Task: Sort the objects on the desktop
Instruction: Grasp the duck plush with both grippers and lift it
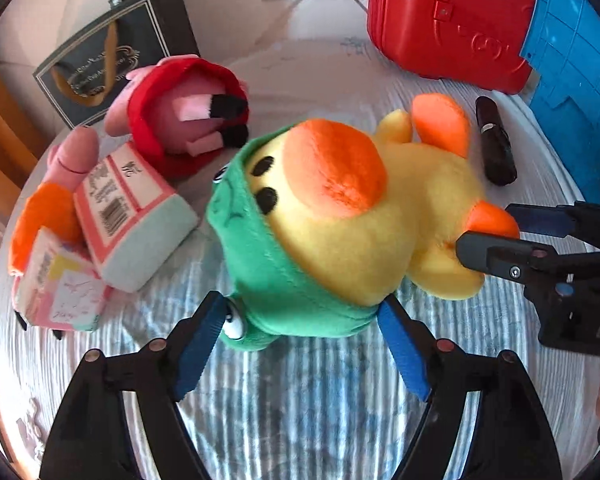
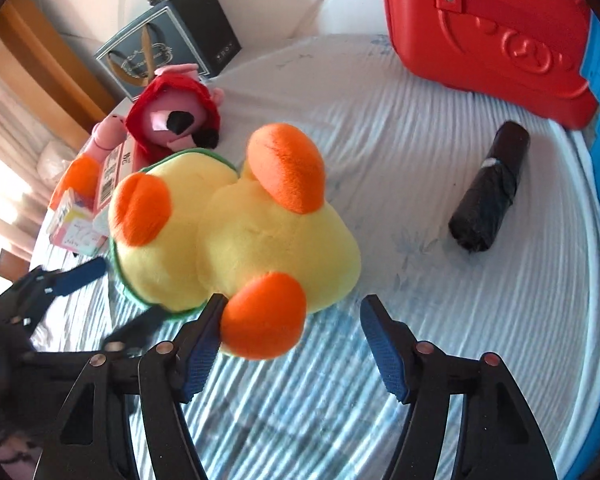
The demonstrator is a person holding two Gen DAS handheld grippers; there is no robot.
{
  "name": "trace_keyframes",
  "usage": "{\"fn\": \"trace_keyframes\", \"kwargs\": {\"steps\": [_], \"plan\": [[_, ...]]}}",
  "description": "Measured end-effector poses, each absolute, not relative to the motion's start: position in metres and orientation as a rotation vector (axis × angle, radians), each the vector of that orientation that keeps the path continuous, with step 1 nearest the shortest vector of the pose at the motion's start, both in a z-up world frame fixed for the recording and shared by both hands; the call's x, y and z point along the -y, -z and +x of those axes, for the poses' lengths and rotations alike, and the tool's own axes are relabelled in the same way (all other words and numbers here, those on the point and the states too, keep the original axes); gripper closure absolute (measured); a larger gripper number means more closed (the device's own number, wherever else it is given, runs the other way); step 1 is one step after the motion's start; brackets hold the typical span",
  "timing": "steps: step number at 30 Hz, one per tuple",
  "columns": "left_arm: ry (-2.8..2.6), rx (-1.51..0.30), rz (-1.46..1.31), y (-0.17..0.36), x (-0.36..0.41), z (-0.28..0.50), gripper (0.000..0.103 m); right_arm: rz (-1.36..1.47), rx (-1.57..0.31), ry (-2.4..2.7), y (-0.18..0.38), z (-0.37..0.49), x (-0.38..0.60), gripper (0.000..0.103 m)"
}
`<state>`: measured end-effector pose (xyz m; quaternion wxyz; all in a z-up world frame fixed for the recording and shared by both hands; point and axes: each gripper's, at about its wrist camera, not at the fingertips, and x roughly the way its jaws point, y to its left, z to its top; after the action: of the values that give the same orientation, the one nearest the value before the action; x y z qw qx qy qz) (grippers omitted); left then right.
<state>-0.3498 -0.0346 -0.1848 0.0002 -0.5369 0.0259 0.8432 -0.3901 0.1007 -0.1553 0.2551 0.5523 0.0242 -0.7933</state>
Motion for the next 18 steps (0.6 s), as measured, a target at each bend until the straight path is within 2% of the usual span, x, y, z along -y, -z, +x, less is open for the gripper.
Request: {"fn": "trace_keyframes", "kwargs": {"steps": [4,5,7,8,10,12,18], "plan": [[-2.65,-0.094,-1.689,0.188,0.034,-0.357,0.024,1.48,-0.087,2.163,0.153,-0.397,-0.094,0.037],[-2.643,-0.092,-1.692,0.19,0.034,-0.358,0.024,1.484,-0.097,2.162,0.154,-0.397,-0.093,0.04],[-2.638,-0.085,-1.701,0.194,0.036,-0.363,0.023,1.493,-0.096,2.141,0.157,-0.397,-0.091,0.053],[-2.643,-0.079,-1.693,0.195,0.036,-0.363,0.024,1.491,-0.099,2.141,0.158,-0.395,-0.089,0.054],[-2.665,-0.075,-1.659,0.193,0.034,-0.36,0.037,1.476,-0.108,2.151,0.156,-0.392,-0.088,0.062],[-2.691,-0.086,-1.609,0.188,0.032,-0.355,0.043,1.453,-0.12,2.159,0.152,-0.387,-0.087,0.071],[-2.763,-0.06,-1.472,0.152,0.027,-0.33,0.046,1.329,-0.141,2.218,0.118,-0.37,-0.095,0.072]]}}
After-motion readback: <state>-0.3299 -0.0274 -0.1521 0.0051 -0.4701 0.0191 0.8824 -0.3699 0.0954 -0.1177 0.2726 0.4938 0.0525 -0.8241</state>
